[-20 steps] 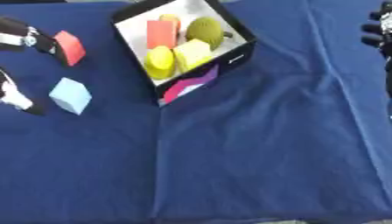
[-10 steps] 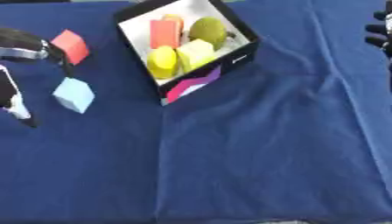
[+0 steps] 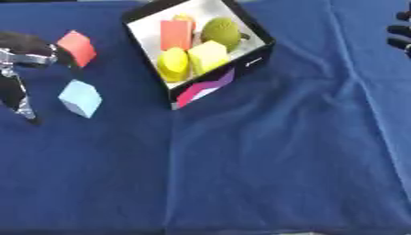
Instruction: Pick up objects on the table and place them in the box.
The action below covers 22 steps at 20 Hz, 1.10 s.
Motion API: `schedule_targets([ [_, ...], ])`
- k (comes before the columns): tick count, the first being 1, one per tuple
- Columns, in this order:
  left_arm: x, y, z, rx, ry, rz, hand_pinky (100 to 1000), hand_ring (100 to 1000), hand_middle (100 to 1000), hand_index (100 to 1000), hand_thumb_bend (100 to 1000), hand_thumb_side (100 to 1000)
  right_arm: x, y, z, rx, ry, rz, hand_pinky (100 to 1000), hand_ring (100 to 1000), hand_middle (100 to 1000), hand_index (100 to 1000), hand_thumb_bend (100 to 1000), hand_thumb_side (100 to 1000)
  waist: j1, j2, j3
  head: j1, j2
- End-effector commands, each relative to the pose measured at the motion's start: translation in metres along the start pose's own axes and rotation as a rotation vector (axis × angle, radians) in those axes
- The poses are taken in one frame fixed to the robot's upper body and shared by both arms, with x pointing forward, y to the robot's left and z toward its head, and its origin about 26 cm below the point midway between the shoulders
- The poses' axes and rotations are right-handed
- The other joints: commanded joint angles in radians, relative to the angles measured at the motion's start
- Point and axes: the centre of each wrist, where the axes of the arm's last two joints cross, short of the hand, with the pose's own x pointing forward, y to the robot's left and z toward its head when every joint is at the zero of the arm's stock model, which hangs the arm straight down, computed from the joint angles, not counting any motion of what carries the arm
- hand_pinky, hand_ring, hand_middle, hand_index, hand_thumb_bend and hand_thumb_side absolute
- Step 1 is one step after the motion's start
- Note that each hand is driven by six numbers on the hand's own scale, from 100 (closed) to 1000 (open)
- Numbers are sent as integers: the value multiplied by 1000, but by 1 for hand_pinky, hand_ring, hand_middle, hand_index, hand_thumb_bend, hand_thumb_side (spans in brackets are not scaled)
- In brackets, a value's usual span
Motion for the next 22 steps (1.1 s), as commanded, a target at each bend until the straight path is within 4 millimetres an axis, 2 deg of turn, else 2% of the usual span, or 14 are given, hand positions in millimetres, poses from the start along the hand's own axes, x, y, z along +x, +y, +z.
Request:
schedule_targets([
  [1, -6, 9, 6, 59, 8, 7, 901, 879, 777, 849, 673, 100, 10, -1, -3, 3, -33, 5, 776, 765, 745, 840, 100, 604, 1, -10, -2, 2, -4],
  [6, -6, 4, -5, 115, -35, 48, 838, 822, 716, 810, 589, 100, 10, -1, -4, 2, -35, -1, 776, 765, 745, 839, 100, 604, -1, -9, -4, 3, -3],
  [9, -7, 1, -9, 135, -50, 83, 734, 668, 637, 763, 556, 100, 10, -1, -4, 0, -35, -2, 775, 765, 745, 839, 100, 605, -1, -9, -4, 4, -2],
  [11, -7, 0, -10, 132, -51, 103, 684, 586, 616, 735, 522, 100, 10, -1, -4, -2, -36, -2, 775, 765, 745, 838, 100, 604, -1, -10, -3, 5, -2],
  [14, -6, 0, -10, 137, -52, 118, 613, 515, 560, 677, 542, 100, 10, -1, -4, -4, -35, -2, 775, 764, 744, 837, 100, 603, -1, -11, -2, 5, -2],
  [18, -1, 8, -5, 203, -50, 82, 542, 479, 521, 624, 605, 100, 10, -2, -4, -3, -33, 0, 775, 763, 744, 837, 100, 610, 1, -12, -1, 8, -2],
  [20, 5, 21, 1, 265, -55, 46, 523, 466, 516, 608, 646, 100, 10, -2, -4, -4, -34, 1, 775, 763, 743, 836, 100, 612, 1, -14, 0, 8, -1],
  [22, 15, 42, 9, 346, -76, 11, 512, 460, 509, 602, 651, 100, 10, -3, -3, -6, -33, 3, 775, 763, 743, 836, 100, 612, 2, -15, 2, 8, 2],
])
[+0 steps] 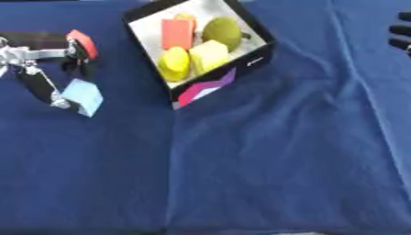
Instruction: Pick up objects on the table and place them in the box.
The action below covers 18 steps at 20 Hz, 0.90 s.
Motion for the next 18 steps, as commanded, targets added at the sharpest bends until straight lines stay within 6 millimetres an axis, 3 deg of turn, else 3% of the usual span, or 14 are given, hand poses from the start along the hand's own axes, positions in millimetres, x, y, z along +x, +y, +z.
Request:
schedule_targets([
  [1, 15, 48, 15, 146, -23, -86, 506, 451, 504, 595, 668, 100, 10, -5, -3, -6, -34, 8, 775, 763, 743, 836, 100, 611, 2, -16, 3, 3, 1],
  [3, 29, 71, 15, 196, -61, -98, 542, 476, 533, 627, 665, 100, 10, -5, -3, -6, -34, 7, 775, 762, 742, 835, 100, 613, 2, -18, 4, 5, 4],
  [5, 37, 82, 14, 164, -75, -113, 549, 476, 534, 629, 689, 100, 10, -4, -3, -3, -33, 6, 775, 762, 742, 835, 100, 614, 4, -18, 3, 8, 5],
  [6, 38, 84, 13, 138, -71, -115, 602, 516, 580, 679, 650, 100, 10, -4, -3, -2, -33, 6, 775, 762, 742, 835, 100, 614, 6, -18, 3, 9, 7],
  [7, 37, 82, 11, 91, -56, -112, 649, 570, 629, 724, 626, 100, 10, -4, -3, -2, -34, 6, 775, 762, 742, 835, 100, 614, 7, -18, 2, 9, 8],
  [8, 35, 79, 10, 36, -39, -111, 793, 761, 736, 796, 642, 100, 10, -4, -4, -2, -36, 5, 775, 762, 742, 835, 100, 615, 7, -18, 1, 8, 8],
  [9, 32, 75, 9, -27, -14, -119, 872, 833, 771, 827, 676, 100, 11, -4, -4, -3, -37, 4, 775, 761, 742, 835, 100, 615, 8, -18, 1, 7, 8],
  [12, 16, 59, 8, -171, 82, -139, 890, 853, 779, 846, 766, 100, 11, -4, -4, -3, -39, 4, 775, 761, 741, 834, 100, 619, 9, -18, 1, 7, 5],
  [18, -11, 25, -1, -203, 137, -107, 887, 858, 781, 826, 735, 100, 10, -4, -3, -5, -37, 3, 775, 758, 739, 832, 100, 620, 3, -17, 2, 5, 2],
])
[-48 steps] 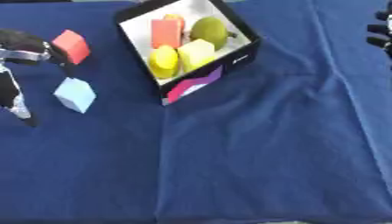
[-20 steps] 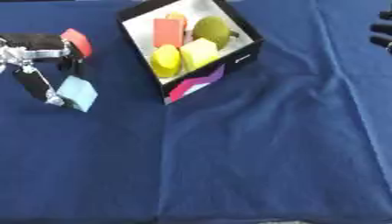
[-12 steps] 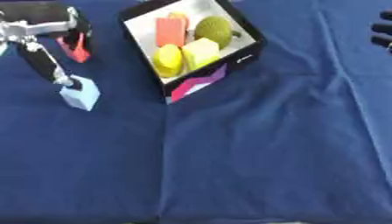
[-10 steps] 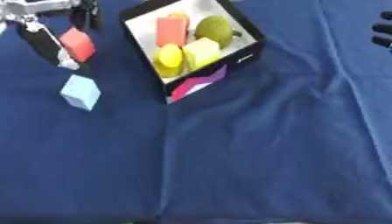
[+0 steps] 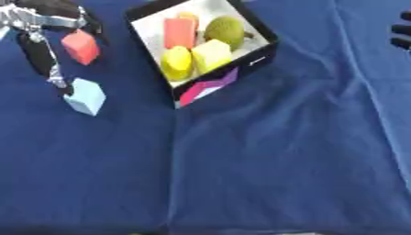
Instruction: Pick up objects on the table and place them in the box.
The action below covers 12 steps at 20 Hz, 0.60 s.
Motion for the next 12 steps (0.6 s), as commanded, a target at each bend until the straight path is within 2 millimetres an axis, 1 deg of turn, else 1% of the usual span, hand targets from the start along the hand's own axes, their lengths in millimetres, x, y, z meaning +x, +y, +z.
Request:
schedule_targets([
  [1, -11, -3, 0, 38, 25, 3, 886, 857, 783, 828, 728, 100, 10, -4, -3, -3, -34, 4, 775, 758, 739, 831, 100, 621, 2, -16, 1, 1, 0],
  [6, -12, -14, -14, 83, -7, 26, 878, 852, 783, 828, 691, 100, 11, -3, -3, -3, -35, -1, 775, 756, 737, 829, 100, 623, -1, -14, 0, 2, 1],
  [8, -11, -17, -18, 87, -21, 33, 853, 834, 767, 816, 655, 100, 11, -3, -4, -2, -35, -2, 775, 756, 737, 829, 100, 622, -2, -14, -1, 2, 1],
  [9, -10, -19, -21, 87, -28, 44, 790, 782, 736, 808, 623, 100, 11, -3, -4, -2, -36, -3, 775, 756, 737, 829, 100, 623, -2, -14, -1, 3, 1],
  [10, -10, -20, -22, 85, -33, 56, 755, 748, 715, 807, 602, 100, 11, -3, -4, -3, -36, -3, 775, 755, 737, 828, 100, 623, -2, -14, -2, 3, 1],
  [11, -10, -23, -24, 75, -35, 74, 697, 692, 696, 803, 575, 100, 11, -3, -4, -4, -36, -4, 775, 755, 737, 828, 100, 623, -2, -14, -2, 3, 1],
  [12, -10, -24, -25, 64, -36, 86, 652, 652, 690, 788, 570, 100, 11, -3, -4, -4, -36, -4, 775, 755, 737, 828, 100, 624, -2, -14, -2, 3, 2],
])
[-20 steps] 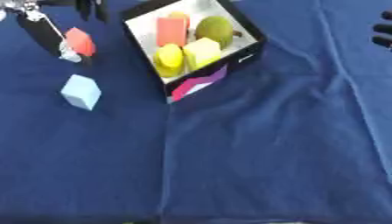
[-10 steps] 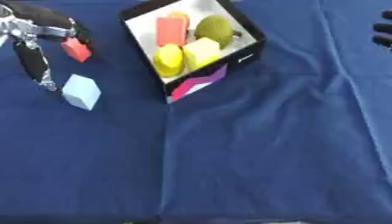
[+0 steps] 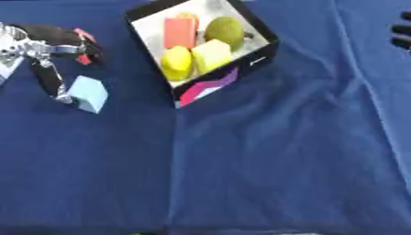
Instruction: Pick up objects on the table and place them in the box.
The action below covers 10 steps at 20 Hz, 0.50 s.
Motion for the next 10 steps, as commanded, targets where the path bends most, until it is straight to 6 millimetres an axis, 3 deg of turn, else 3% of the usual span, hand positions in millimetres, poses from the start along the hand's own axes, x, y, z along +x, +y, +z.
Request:
schedule_targets([
  [1, -4, 4, 4, 0, 8, 25, 612, 615, 670, 765, 571, 100, 11, -3, -4, -4, -34, -3, 775, 755, 737, 828, 100, 624, -2, -14, -2, 4, 2],
  [5, -1, 8, 6, 38, -2, 28, 459, 466, 505, 616, 593, 100, 11, -3, -4, -3, -34, -3, 775, 754, 736, 827, 100, 628, -1, -15, -1, 4, 2],
  [6, 1, 11, 8, 71, -6, 24, 425, 428, 474, 579, 636, 100, 11, -3, -4, -3, -33, -2, 775, 754, 735, 826, 100, 629, -1, -15, -1, 4, 2],
  [10, 12, 34, 20, 257, -5, -9, 408, 362, 422, 529, 682, 100, 10, -3, -3, -1, -32, 1, 775, 753, 735, 826, 100, 630, 0, -16, 1, 7, 4],
])
